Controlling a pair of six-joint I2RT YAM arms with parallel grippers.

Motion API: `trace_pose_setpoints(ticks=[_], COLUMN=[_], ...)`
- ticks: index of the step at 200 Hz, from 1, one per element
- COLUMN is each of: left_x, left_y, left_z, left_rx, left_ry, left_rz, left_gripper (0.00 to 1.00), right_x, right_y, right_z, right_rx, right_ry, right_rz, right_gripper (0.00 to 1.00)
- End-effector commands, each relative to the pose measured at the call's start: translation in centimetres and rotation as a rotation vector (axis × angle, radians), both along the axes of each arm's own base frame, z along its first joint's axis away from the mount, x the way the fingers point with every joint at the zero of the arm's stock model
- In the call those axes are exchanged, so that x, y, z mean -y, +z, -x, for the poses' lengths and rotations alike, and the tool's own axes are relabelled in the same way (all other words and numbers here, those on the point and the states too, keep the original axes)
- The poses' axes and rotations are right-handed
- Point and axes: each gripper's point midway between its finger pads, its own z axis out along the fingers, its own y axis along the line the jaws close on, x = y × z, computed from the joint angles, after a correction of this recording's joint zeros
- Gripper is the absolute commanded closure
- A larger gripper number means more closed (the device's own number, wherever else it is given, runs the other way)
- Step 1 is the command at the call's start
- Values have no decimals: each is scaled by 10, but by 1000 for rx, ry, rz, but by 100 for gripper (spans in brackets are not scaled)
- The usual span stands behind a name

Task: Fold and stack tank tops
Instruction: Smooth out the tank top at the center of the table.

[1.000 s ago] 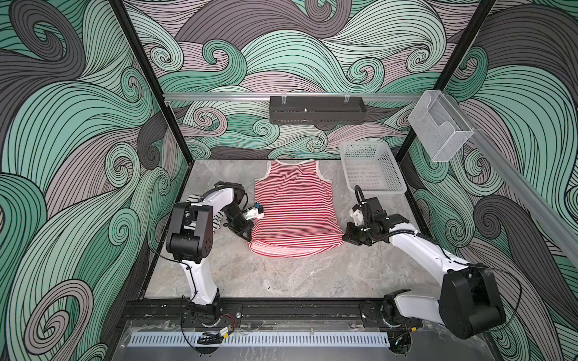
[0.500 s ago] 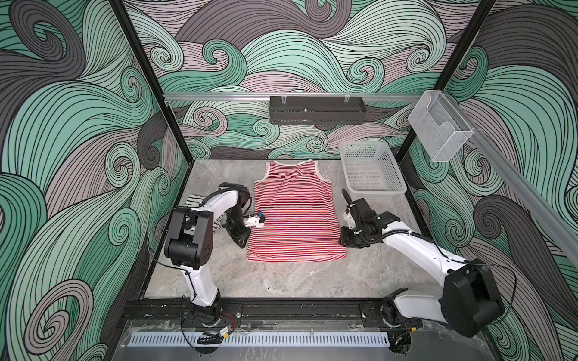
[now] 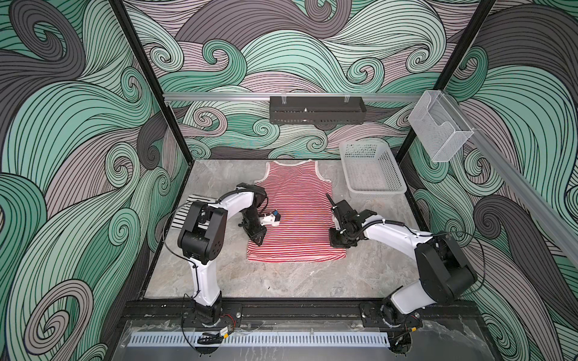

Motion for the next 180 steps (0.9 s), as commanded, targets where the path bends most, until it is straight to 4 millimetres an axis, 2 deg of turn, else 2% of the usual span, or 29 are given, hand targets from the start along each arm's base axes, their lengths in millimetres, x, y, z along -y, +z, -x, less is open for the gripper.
trace_pose_setpoints(ticks=[1,39,74,97,115,132,150,163,180], left_x=[-15,-23,-43,-53,-48,-33,-10,4,19], left_y=[-15,-24,-30,-28,-20,-3,20,35,42], left_z=[13,40,51,54,57,52,32,6,-45], left_rx=[-18,-57,-39,-48,-63,-60,-8,60,187], left_ry=[-49,-114,-217,-247,-247,-223,-179,-132,-39], left_rz=[-72,-110,-214,-255,-225,-145,-32,28,47], left_gripper=[74,74,75,75,75,76,76,75,75], right_x=[17,36,59,84,90,81,55,33,0], right_y=[-5,-20,-30,-22,-8,8,25,34,35], right_z=[12,30,39,38,27,13,-3,-12,-20], right_rx=[-14,-87,-133,-109,-42,27,95,131,132], right_ry=[-23,-16,-12,-30,-73,-102,-112,-117,-99], right_rz=[73,168,296,434,447,390,251,142,22], right_gripper=[73,70,69,69,68,68,67,66,65])
